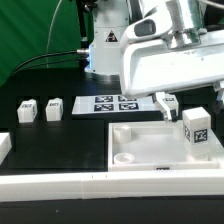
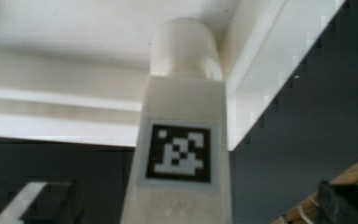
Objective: Assemble one leg
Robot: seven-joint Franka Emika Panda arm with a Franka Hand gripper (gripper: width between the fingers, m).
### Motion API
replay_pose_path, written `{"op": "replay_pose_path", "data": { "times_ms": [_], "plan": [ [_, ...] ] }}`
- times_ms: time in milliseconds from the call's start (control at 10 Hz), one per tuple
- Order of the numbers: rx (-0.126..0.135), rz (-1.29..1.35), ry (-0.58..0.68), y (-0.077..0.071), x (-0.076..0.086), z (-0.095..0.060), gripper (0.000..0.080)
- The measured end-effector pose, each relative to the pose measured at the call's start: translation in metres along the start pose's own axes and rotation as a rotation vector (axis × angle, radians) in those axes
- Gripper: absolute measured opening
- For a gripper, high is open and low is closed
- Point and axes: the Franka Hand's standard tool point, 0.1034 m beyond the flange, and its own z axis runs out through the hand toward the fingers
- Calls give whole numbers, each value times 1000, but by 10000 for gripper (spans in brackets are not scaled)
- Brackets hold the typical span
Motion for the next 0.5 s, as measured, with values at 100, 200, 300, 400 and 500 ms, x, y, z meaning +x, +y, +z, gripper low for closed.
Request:
{"op": "replay_pose_path", "data": {
  "times_ms": [100, 200, 300, 400, 500],
  "plan": [
    [0, 0, 2, 0, -1, 1, 649],
    [2, 1, -6, 0, -3, 2, 649],
    [11, -1, -42, -3, -4, 3, 649],
    [8, -2, -35, 0, -2, 3, 649],
    [5, -5, -44, 6, -5, 5, 649]
  ]
}}
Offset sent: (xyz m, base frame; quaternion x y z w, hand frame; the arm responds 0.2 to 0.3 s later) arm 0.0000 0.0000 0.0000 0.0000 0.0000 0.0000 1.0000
